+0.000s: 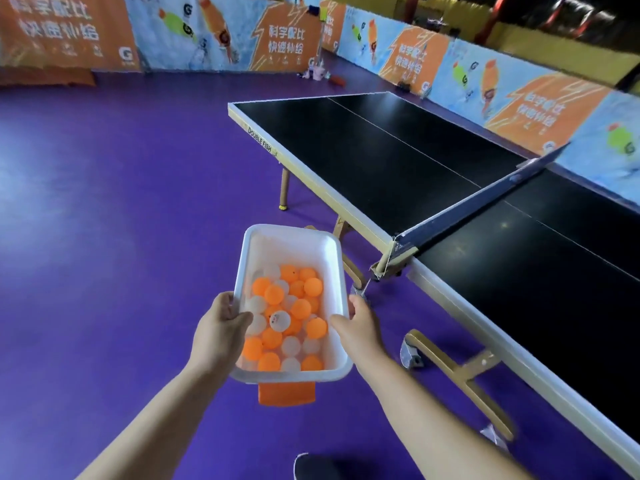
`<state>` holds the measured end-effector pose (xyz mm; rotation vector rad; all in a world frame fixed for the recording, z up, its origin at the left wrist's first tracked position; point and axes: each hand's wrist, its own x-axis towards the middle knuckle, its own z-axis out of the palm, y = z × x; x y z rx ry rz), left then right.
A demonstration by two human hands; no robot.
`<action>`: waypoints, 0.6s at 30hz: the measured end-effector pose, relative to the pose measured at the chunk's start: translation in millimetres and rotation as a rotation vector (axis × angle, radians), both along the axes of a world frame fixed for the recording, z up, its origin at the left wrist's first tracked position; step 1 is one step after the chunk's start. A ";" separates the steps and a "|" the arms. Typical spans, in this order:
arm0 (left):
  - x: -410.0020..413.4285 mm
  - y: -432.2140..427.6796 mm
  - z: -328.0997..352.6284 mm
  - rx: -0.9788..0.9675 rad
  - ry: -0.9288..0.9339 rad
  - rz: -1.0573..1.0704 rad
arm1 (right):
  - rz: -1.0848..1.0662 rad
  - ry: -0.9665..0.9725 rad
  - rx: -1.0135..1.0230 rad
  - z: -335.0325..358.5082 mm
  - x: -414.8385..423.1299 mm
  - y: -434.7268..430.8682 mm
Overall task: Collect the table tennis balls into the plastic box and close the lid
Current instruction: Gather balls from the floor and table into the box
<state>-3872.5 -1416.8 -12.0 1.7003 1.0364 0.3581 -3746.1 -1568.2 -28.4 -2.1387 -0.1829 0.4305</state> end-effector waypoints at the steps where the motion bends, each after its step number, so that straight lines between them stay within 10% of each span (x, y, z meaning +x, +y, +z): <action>1: -4.9 3.1 0.7 0.014 0.008 -0.055 | -0.054 -0.002 0.007 1.7 -14.3 -4.2; 18: -112.1 -125.7 14.6 0.009 -0.039 -0.876 | -0.775 -0.052 -0.059 21.1 -259.5 -178.5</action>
